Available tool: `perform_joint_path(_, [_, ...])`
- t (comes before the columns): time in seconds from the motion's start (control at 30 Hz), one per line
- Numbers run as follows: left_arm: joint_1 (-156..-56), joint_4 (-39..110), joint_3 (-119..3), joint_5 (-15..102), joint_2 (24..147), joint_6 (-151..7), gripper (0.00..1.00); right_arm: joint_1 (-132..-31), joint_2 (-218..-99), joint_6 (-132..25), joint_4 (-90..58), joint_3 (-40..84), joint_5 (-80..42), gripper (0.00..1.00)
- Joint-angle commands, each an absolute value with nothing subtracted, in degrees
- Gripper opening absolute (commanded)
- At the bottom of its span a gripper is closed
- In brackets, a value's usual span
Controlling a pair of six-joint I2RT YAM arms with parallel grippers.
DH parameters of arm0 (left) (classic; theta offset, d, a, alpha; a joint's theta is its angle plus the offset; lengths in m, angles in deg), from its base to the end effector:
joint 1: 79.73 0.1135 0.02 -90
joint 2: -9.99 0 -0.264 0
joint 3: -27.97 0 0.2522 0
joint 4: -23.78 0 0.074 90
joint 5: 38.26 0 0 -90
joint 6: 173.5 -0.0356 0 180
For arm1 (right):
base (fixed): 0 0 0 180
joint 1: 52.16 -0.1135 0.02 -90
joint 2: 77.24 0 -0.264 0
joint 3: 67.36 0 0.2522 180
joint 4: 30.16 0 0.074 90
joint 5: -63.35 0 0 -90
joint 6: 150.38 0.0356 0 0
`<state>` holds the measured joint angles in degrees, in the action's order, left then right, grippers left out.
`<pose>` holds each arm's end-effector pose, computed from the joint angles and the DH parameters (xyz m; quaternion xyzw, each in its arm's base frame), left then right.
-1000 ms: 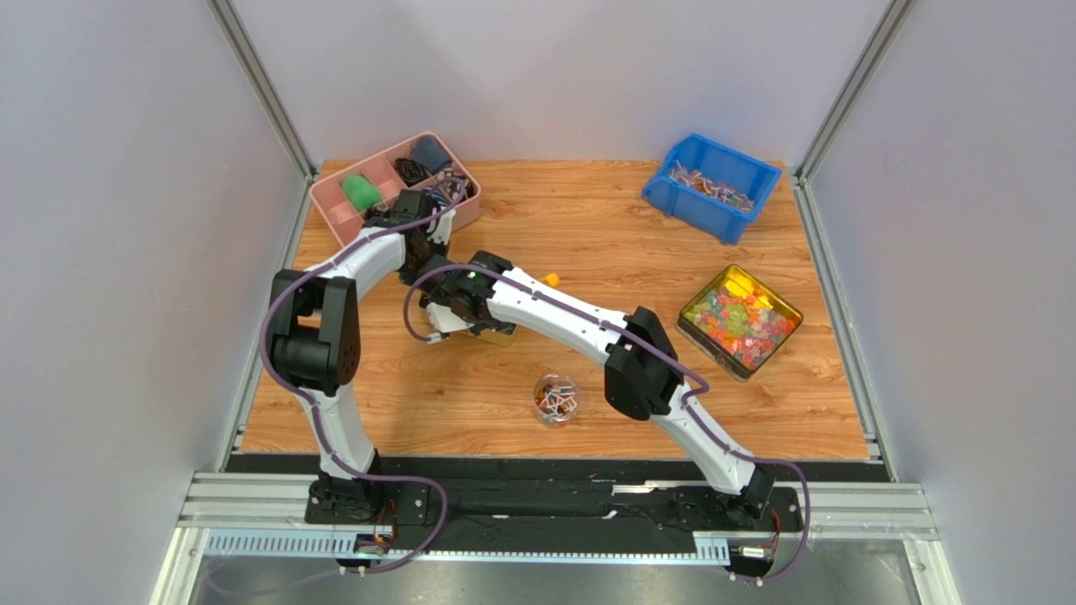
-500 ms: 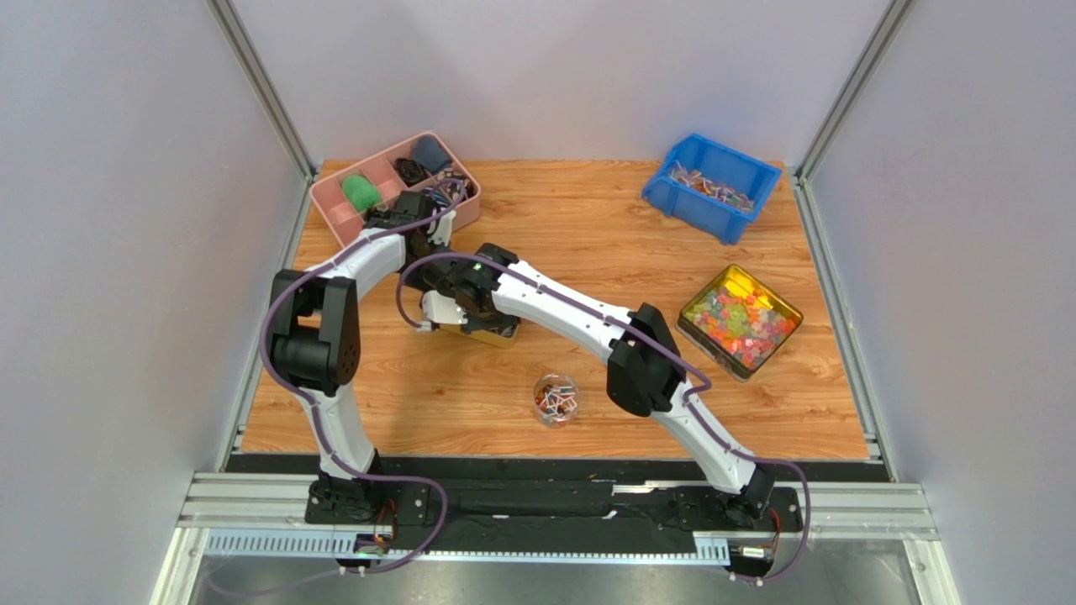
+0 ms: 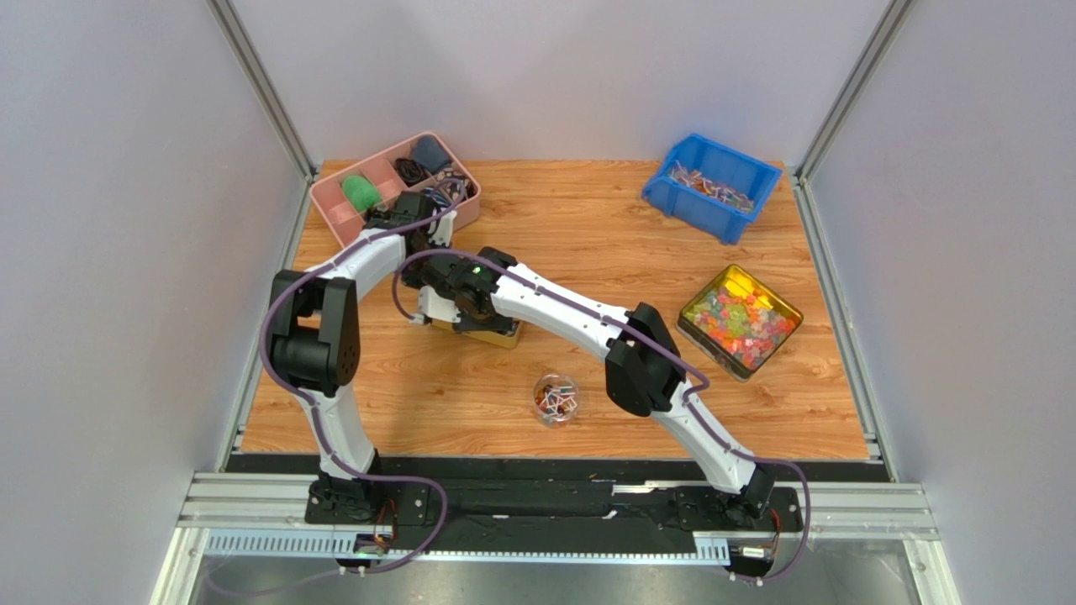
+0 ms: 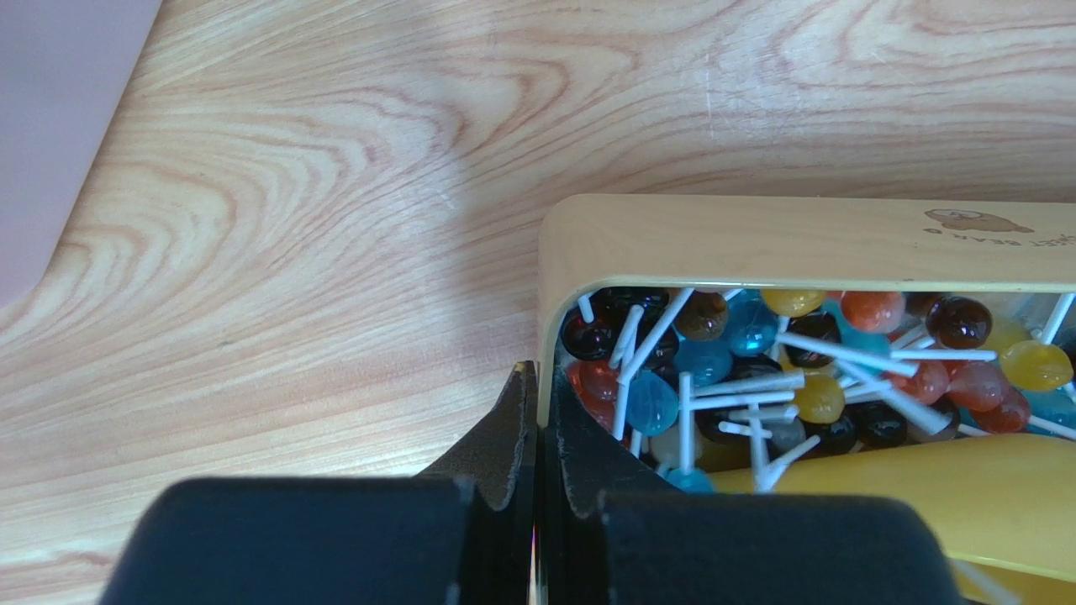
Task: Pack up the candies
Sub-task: Scoop the fake candies from the storage box.
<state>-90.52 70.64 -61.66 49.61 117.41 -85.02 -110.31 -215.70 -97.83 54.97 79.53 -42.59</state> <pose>0.3790 -0.0736 0.1893 0.1086 0.9694 -0.0358 0.2172 0.2679 0.4127 0.2202 -0.7179 0.6727 -0.1149 0.1376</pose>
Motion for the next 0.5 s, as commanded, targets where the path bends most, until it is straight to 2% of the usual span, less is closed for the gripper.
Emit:
perform_joint_path(0.0, [-90.81,67.86,-62.87,46.03,112.91,-82.44,0.00,-111.14,-215.32,-95.01,48.91,80.00,-40.27,0.00])
perform_joint_path(0.47, [-90.81,67.95,-62.78,45.85,113.17,-82.62,0.00,-111.58,-216.99,-89.83,38.45,78.59,-36.85,0.00])
